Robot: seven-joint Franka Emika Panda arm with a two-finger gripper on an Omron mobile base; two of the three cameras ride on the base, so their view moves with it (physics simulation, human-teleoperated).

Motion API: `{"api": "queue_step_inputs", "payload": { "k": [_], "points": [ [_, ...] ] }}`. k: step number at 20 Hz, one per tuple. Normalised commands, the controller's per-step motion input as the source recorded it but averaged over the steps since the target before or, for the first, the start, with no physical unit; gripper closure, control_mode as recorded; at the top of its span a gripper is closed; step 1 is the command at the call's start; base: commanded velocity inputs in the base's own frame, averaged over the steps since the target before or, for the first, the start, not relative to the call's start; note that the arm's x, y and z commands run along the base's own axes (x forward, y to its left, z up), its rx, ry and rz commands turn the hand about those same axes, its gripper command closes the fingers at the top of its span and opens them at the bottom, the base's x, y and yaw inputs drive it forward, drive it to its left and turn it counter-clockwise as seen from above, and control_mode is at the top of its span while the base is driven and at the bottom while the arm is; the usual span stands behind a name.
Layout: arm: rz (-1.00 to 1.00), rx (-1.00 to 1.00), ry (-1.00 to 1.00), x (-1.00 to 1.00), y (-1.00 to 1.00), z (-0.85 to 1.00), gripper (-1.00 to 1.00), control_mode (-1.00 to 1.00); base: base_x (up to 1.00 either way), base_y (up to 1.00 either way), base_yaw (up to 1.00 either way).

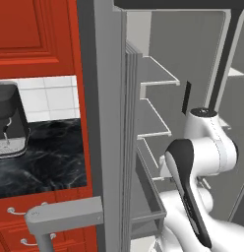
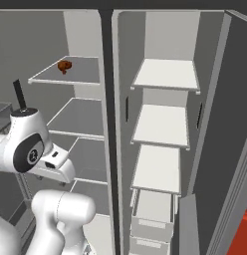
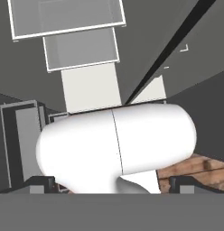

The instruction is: Gather the bell pepper and tomato from the fridge and place them on a tray on the dining counter. Then gather the chicken drumsticks from the fridge and place them on the other tray.

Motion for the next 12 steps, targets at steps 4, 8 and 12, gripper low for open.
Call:
{"api": "queue_step_inputs", "payload": {
  "k": [4,8,12],
  "points": [
    [0.00,0.00,0.00,0.00,0.00,0.00,-1.00,1.00,0.86,0.26,0.03],
    [0.11,0.02,-0.11,0.43,0.00,0.13,-1.00,-1.00,0.43,0.05,0.06],
    [0.26,0.09,-0.25,0.98,0.02,0.45,-1.00,-1.00,0.00,0.00,0.00]
  ]
}}
